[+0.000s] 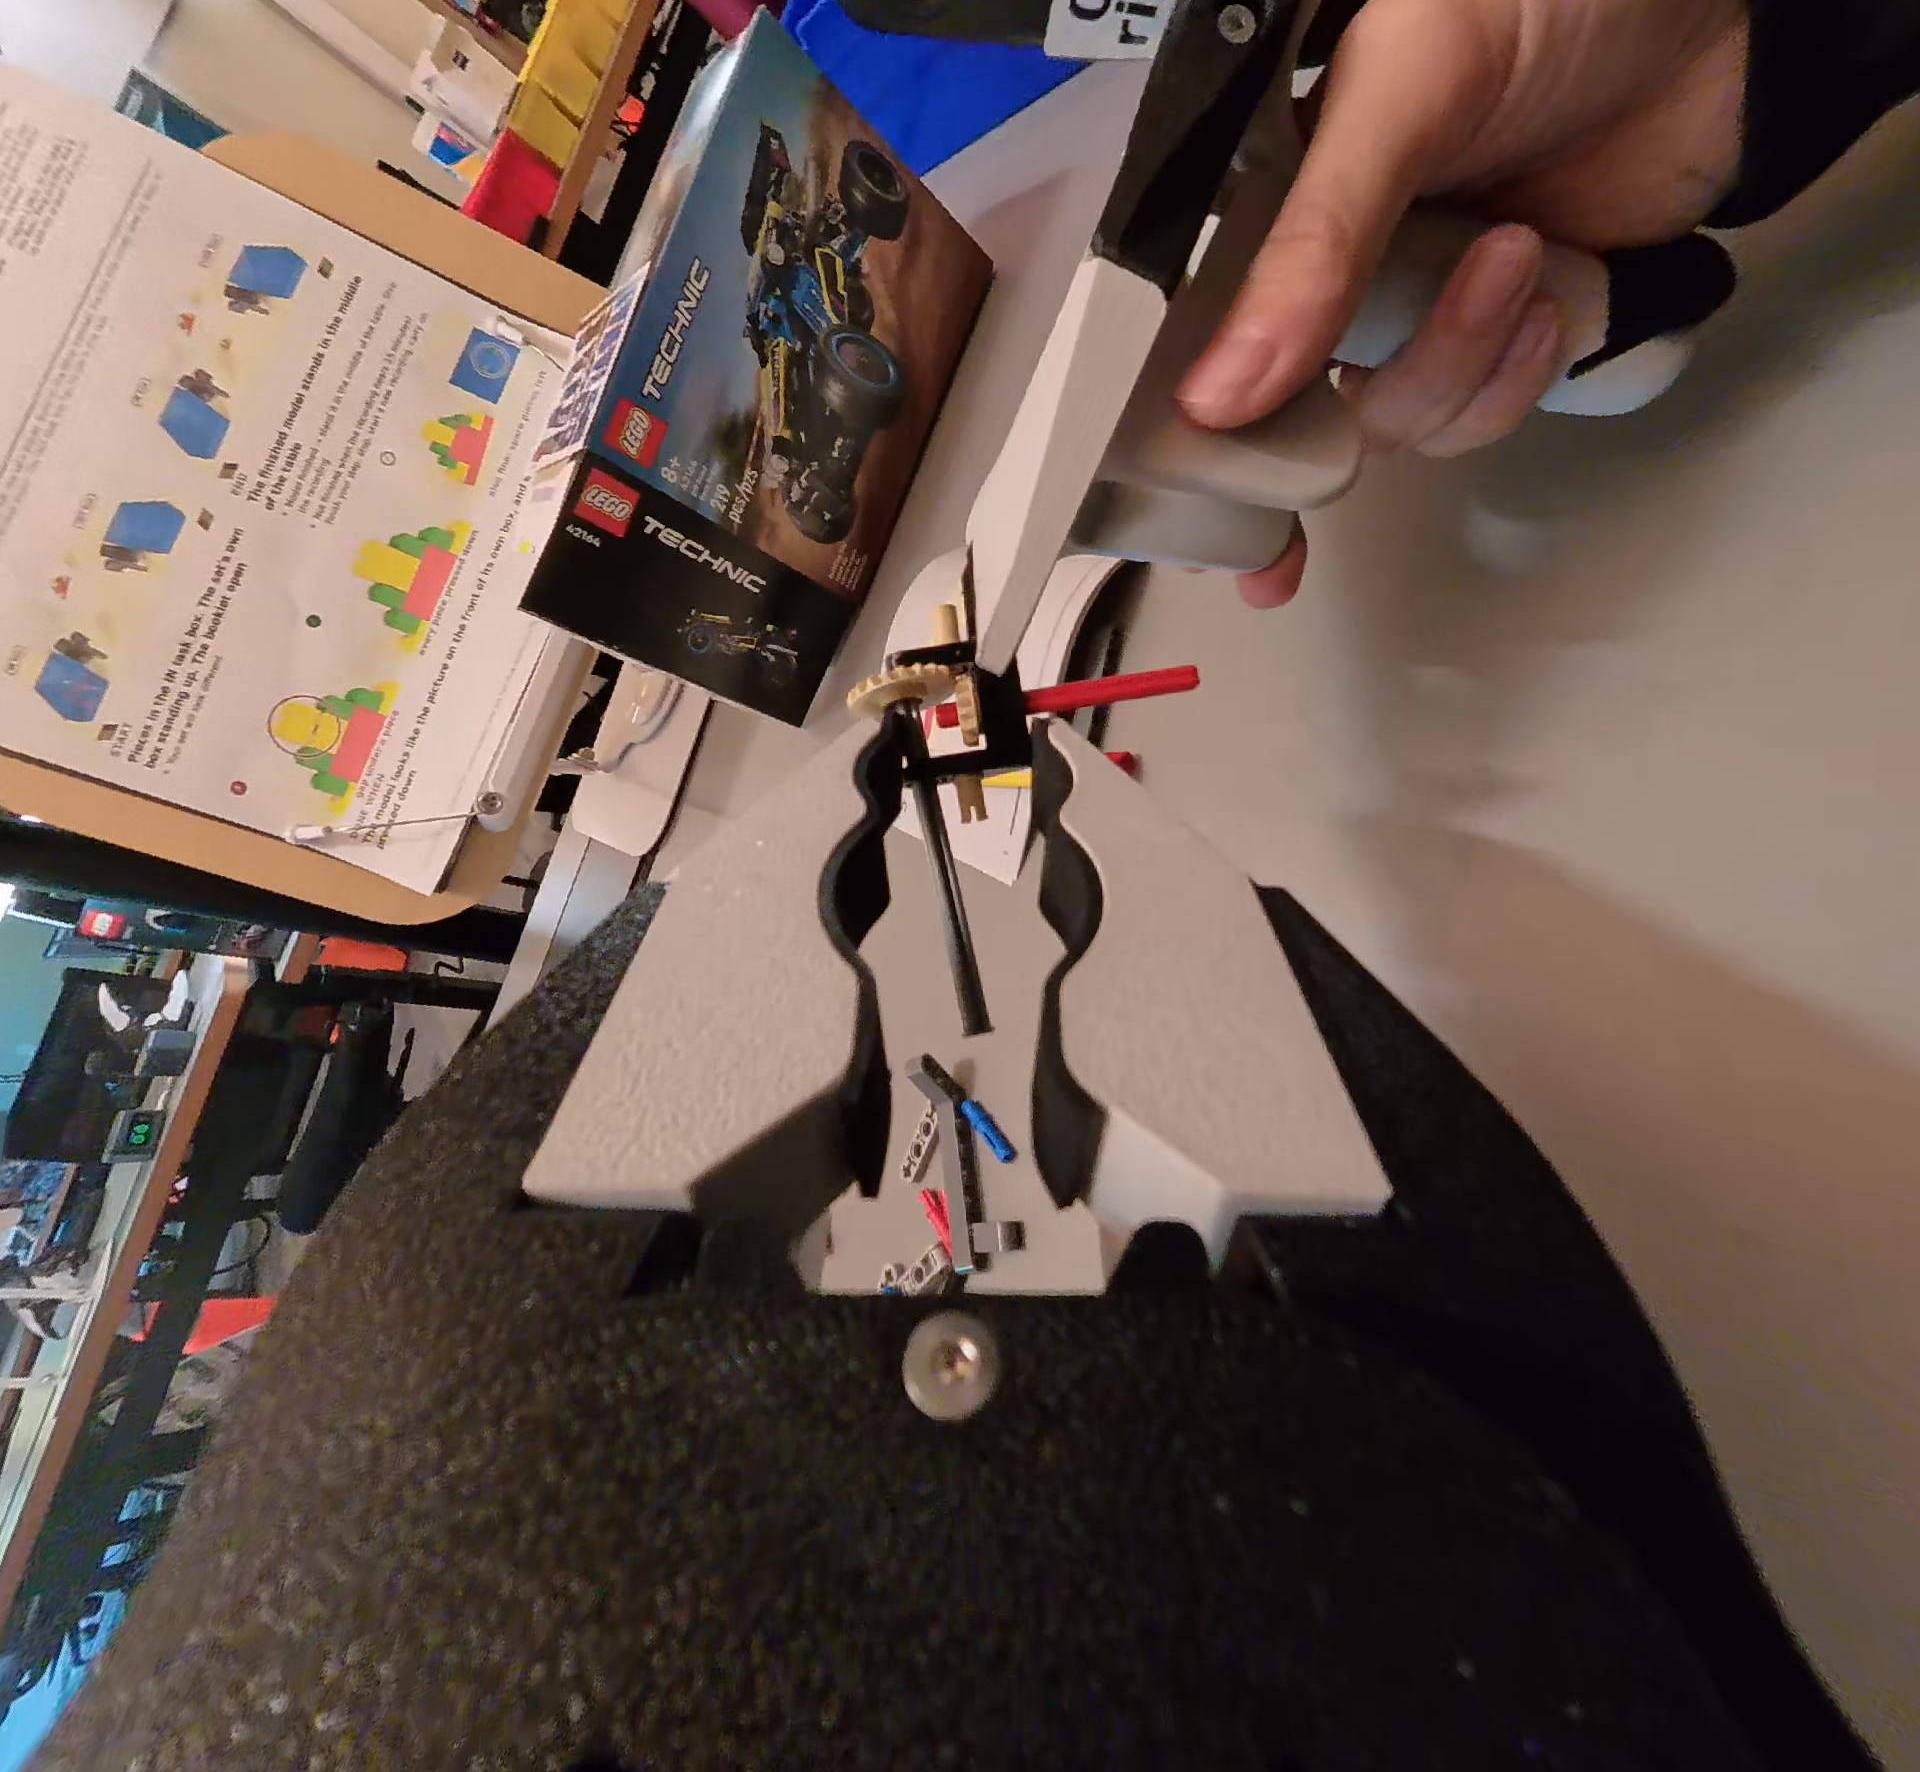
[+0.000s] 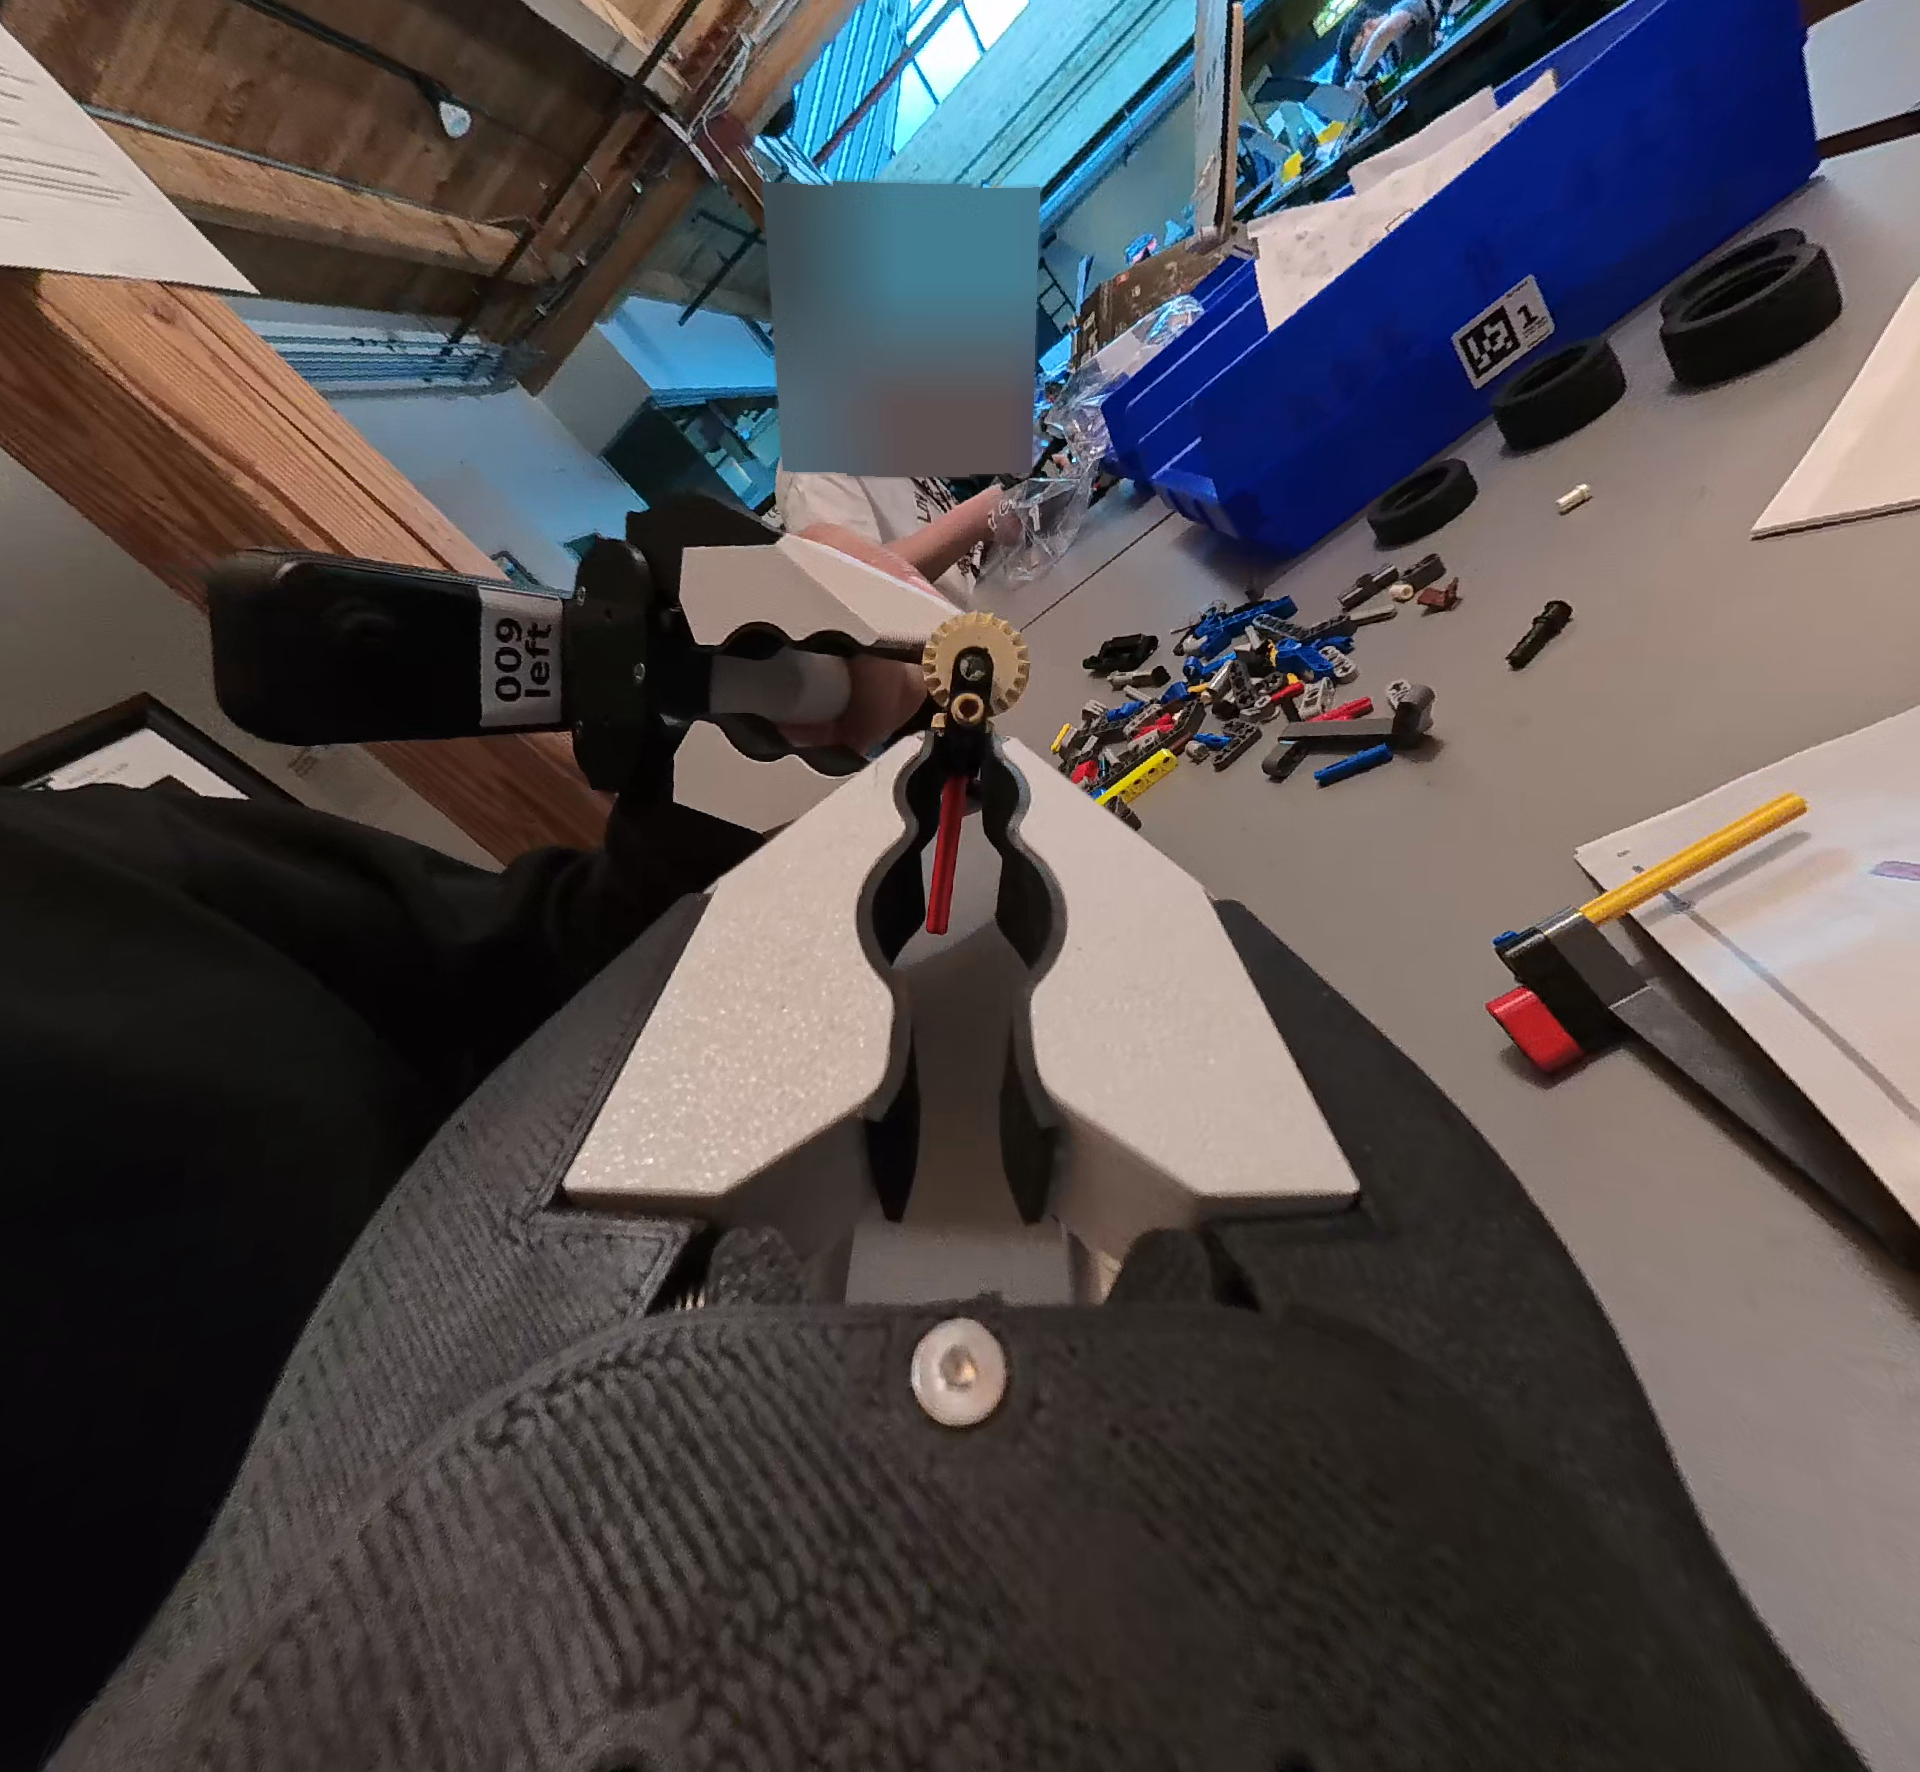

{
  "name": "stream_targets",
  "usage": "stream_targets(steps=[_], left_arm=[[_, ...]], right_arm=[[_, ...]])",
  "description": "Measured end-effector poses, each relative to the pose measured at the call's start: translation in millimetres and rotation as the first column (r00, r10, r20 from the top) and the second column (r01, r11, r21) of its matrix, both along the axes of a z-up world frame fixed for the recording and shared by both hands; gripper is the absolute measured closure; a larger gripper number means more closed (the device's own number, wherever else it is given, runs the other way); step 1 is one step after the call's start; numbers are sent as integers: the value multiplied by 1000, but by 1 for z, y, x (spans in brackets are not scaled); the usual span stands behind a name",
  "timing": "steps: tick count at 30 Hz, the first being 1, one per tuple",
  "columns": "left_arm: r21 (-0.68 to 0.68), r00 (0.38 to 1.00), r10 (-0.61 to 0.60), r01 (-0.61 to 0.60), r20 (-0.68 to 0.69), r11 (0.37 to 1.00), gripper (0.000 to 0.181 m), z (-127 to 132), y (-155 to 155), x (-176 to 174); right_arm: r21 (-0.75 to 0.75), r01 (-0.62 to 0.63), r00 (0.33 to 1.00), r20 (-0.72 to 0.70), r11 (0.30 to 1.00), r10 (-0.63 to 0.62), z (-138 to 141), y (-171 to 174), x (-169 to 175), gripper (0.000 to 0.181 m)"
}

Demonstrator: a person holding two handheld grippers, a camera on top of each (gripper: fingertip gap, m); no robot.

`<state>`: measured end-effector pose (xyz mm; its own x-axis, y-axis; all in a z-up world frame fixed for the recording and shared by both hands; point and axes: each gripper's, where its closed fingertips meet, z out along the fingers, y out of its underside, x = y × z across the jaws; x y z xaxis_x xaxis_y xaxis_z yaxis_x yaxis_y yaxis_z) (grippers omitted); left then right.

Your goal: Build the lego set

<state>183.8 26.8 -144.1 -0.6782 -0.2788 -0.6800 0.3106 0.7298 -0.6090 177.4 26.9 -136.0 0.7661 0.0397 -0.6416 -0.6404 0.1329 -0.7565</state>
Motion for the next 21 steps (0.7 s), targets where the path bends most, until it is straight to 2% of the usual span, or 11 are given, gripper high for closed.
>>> stream_targets(steps=[1, 6, 8, 10, 12, 15, 19, 21], left_arm=[[0, 1000, -2, 2, -1, 1000, 159, 0, 0, 0], [-11, 1000, 4, -4, -5, 1000, 158, -6, 2, 1], [-66, 1000, 10, -12, -25, 998, 157, -8, 0, 2], [-140, 997, 3, -13, -71, 990, 149, -12, -3, 1], [-219, 993, 9, -35, -120, 975, 146, -17, -6, 3], [-279, 983, 23, -74, -182, 957, 140, -27, -8, 8], [-363, 967, -8, -88, -256, 928, 140, -32, -19, 14], [-396, 959, -28, -90, -281, 914, 140, -31, -27, 18]], right_arm=[[-9, 0, 1000, 7, 1000, 0, -1, 1, -1, 176], [-68, 17, 999, 52, 998, -13, -7, 3, 0, 175], [-104, 33, 997, 78, 994, -25, -10, 1, 2, 175], [-131, 77, 994, 92, 988, -65, -13, -7, 9, 175], [-134, 121, 992, 42, 984, -117, -20, -20, 18, 175], [-61, 190, 981, -32, 980, -193, -16, -41, 19, 175], [-15, 393, 914, -104, 920, -392, -18, -76, 21, 175], [46, 519, 845, -176, 854, -504, -19, -91, 21, 176]])
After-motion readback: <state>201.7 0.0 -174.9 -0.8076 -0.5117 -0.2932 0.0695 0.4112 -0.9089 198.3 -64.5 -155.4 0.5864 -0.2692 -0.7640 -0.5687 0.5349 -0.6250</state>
